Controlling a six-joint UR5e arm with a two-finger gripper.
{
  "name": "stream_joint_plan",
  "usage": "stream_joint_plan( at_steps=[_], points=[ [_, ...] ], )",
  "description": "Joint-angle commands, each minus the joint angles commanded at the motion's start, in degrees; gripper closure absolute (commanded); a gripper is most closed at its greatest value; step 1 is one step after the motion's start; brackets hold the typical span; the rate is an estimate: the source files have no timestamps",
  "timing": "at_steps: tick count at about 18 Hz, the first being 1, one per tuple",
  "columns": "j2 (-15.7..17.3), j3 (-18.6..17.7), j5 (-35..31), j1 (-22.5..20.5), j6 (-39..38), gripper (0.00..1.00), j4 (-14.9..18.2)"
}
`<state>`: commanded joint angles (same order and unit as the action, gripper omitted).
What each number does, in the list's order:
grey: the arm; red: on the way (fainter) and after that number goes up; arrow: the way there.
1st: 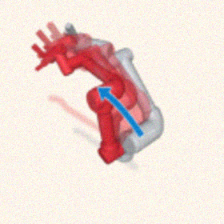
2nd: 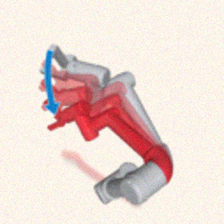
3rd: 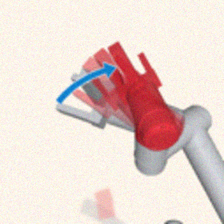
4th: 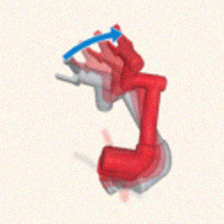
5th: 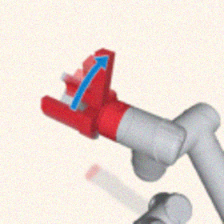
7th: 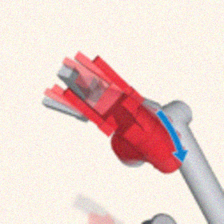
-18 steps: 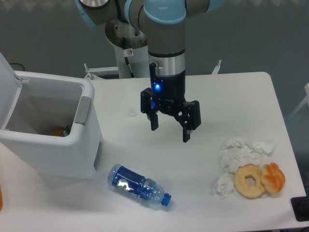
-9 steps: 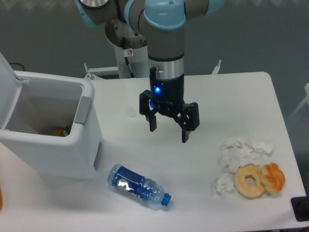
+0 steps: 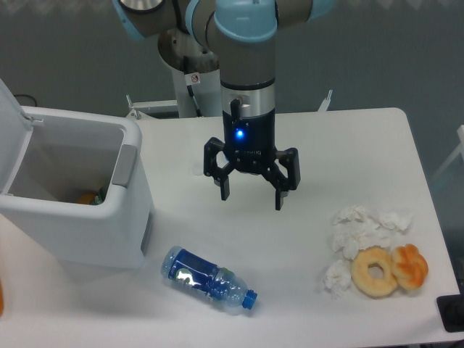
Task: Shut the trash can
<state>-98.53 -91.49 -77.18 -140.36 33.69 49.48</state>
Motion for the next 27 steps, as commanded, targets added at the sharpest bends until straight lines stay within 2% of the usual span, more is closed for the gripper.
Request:
stream_joint_plan(
  at_steps=[3,8,12,14,20,23,27],
  points=[
    [0.44,1.14,3.69,0.52,-8.61,0.0,0.0],
    [2.11,2.46,5.9,5.61,-24.6,0.0,0.09],
    [4.74,2.46,6.08,9.93,-32.09,0.0,0.09],
    [6.15,2.81,7.12,11.24,-34.64,0.0,0.09],
    [9.66,2.81,16.6,13.97,-41.32,0.0,0.17],
    [11.25,2.81,22.5,13.98,-42.21,0.0,0.18],
    [13.09,2.72,26.64,14.94,-43.0,0.0,0.18]
  ],
)
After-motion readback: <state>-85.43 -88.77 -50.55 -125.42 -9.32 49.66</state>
